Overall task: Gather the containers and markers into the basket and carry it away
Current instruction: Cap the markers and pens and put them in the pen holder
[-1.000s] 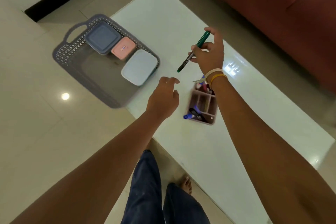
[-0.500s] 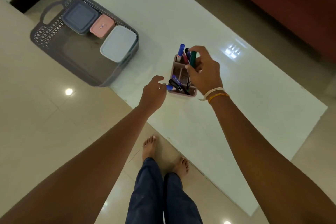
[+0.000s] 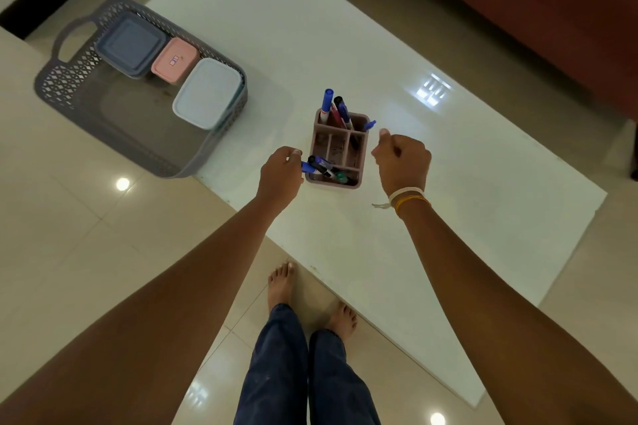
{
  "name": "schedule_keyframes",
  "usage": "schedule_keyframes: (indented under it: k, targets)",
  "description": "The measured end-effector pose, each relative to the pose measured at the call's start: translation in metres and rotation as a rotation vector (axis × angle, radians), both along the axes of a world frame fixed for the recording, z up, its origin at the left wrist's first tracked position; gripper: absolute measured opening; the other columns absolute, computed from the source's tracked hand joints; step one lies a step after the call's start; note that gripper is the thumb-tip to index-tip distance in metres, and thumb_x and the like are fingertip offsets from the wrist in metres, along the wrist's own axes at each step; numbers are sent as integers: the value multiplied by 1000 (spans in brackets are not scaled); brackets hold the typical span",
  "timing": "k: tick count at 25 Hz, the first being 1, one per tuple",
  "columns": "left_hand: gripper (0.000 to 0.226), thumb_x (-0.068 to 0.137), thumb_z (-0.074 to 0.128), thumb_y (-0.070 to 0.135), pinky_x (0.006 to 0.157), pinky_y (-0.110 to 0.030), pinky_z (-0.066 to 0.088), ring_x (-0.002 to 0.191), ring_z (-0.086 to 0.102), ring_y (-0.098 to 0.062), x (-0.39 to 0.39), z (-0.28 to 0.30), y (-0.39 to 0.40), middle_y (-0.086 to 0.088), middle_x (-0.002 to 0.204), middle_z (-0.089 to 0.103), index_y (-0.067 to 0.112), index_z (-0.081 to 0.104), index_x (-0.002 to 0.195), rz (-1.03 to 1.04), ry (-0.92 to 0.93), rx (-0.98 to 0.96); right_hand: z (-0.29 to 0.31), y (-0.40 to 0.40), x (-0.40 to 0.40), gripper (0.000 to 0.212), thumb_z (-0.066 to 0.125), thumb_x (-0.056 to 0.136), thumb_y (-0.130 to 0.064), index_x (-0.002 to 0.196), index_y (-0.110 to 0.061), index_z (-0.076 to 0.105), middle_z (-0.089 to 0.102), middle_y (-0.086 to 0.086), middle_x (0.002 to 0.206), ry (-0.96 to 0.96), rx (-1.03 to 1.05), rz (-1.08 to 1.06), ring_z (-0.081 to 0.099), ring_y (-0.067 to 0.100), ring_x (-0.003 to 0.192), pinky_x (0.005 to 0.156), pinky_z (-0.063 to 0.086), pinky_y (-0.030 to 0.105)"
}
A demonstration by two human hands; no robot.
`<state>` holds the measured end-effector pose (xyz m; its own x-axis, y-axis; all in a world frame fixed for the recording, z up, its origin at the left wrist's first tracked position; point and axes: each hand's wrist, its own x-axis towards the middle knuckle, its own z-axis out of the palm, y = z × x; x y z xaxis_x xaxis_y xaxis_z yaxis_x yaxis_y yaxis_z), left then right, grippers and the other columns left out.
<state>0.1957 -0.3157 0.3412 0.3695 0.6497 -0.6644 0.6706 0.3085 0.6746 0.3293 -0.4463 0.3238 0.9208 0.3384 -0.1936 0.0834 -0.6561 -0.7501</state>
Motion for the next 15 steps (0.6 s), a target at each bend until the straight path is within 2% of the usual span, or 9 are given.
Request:
schedule_keyframes:
  k: [2,4,6,8,11,15]
  targets:
    - [38,102,35,31,90,-44,49,110,60,-30,6,1,1,-14,132,56,11,52,130,147,36,-238,-7,6,-2,27,58,89,-36,102,-14,64,71,11,91,339,-57,-117,70,30,77,73,61,43]
    - [45,102,33,41,102,-50,42,128,50,-30,6,0,2,-10,141,48,15,46,137,180,15,-442,-11,12,-7,44,58,90,-38,130,-21,49,65,11,110,673,-127,-59,71,33,80,69,62,43]
    - [46,102,36,41,107,-53,39,135,43,-30,5,-1,1,-9,147,44,17,44,140,142,-6,-508,-13,16,-12,48,52,95,-35,140,-23,40,58,10,114,835,-116,-20,71,35,76,65,61,42]
    - [41,100,42,32,107,-51,40,134,43,-29,3,-1,0,-10,145,45,19,45,139,114,-9,-522,-16,18,-13,43,48,97,-32,139,-23,42,58,9,118,873,-73,-31,72,36,74,67,62,44]
    - [39,100,43,23,109,-52,38,135,43,-30,1,-2,0,-11,144,45,20,45,139,54,-20,-518,-18,24,-14,35,49,97,-30,128,-15,53,63,13,122,819,-70,-41,71,37,86,72,62,49]
    - [25,98,45,27,103,-50,43,124,53,-30,-4,5,6,-14,136,52,18,50,121,96,5,-508,-10,34,-23,29,50,97,-31,119,-13,60,65,14,119,785,-41,-16,69,37,96,69,62,48]
